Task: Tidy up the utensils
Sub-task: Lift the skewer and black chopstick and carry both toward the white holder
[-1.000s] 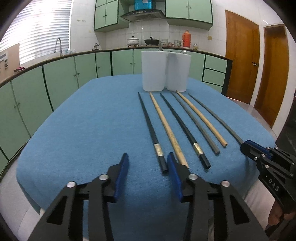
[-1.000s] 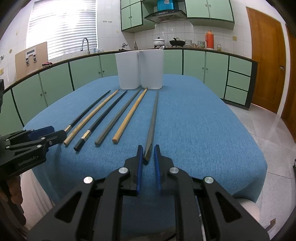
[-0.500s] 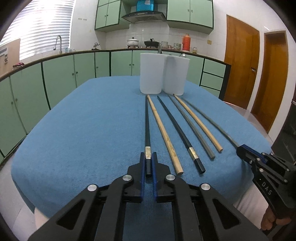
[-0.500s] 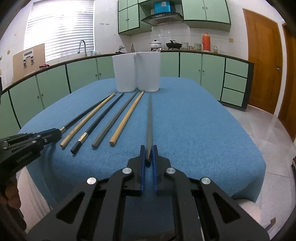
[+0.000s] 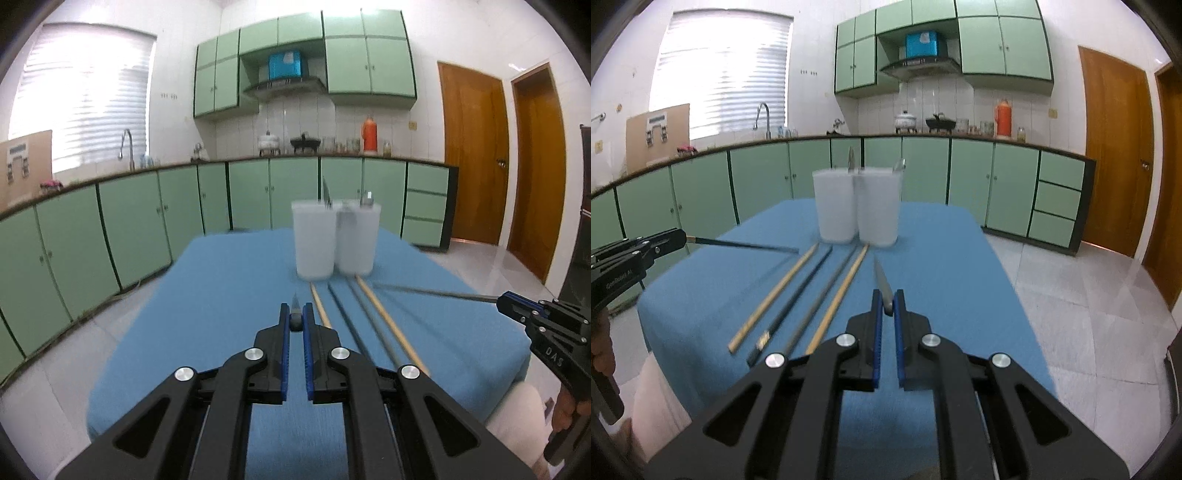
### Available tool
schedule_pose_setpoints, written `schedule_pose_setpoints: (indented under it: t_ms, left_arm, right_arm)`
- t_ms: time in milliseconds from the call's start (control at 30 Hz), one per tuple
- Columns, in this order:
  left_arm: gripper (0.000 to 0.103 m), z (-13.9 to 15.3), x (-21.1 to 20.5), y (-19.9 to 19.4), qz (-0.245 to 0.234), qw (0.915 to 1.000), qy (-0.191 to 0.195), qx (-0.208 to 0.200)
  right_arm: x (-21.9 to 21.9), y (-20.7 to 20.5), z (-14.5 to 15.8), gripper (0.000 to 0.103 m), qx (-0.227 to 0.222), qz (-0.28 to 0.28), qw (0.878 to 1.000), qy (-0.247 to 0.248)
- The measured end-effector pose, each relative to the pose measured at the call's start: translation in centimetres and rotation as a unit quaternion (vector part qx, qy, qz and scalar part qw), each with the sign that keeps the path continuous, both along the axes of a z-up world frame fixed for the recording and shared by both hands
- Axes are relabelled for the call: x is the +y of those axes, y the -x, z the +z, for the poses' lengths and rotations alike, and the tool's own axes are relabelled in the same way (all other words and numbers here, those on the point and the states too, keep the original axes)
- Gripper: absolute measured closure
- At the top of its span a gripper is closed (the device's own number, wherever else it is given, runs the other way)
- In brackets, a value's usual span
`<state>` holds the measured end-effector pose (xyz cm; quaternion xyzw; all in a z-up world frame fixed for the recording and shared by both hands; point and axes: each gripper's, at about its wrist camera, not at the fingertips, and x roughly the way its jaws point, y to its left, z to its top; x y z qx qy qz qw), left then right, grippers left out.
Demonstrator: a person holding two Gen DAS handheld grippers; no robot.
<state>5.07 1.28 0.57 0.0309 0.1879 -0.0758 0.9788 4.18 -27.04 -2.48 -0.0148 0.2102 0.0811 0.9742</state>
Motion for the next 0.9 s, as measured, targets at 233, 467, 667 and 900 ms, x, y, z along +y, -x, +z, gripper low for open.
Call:
schedule_pose_setpoints:
  t_ms: [233, 467, 667, 900]
  left_arm:
    - [0.096, 4.8, 0.3, -1.4, -0.022, 0.9987, 0.025, -0.037]
    - [0.096, 7.4, 0.4, -3.8, -0.048, 0.9969, 0.051, -0.036]
    - [0.096, 9.0, 0.7, -5.5, -0.060, 0.9958, 0.061, -0.035]
    - [0.096, 9.5, 0.9, -6.7, -0.066, 0.9953, 0.063, -0.031]
  right_arm:
    - [-1.0, -1.8, 4.8, 0.098, -0.024, 0.019, 0.999, -0.027]
    - [-1.4, -4.3, 8.9, 0.098, -0.022, 0.037, 0.998, -0.043]
    - [-1.3, -6.6, 11.2, 0.098, -0.009, 0.053, 0.998, -0.036]
    - [-0.5, -8.0, 12.0, 0.098, 0.005, 0.069, 0.998, -0.015]
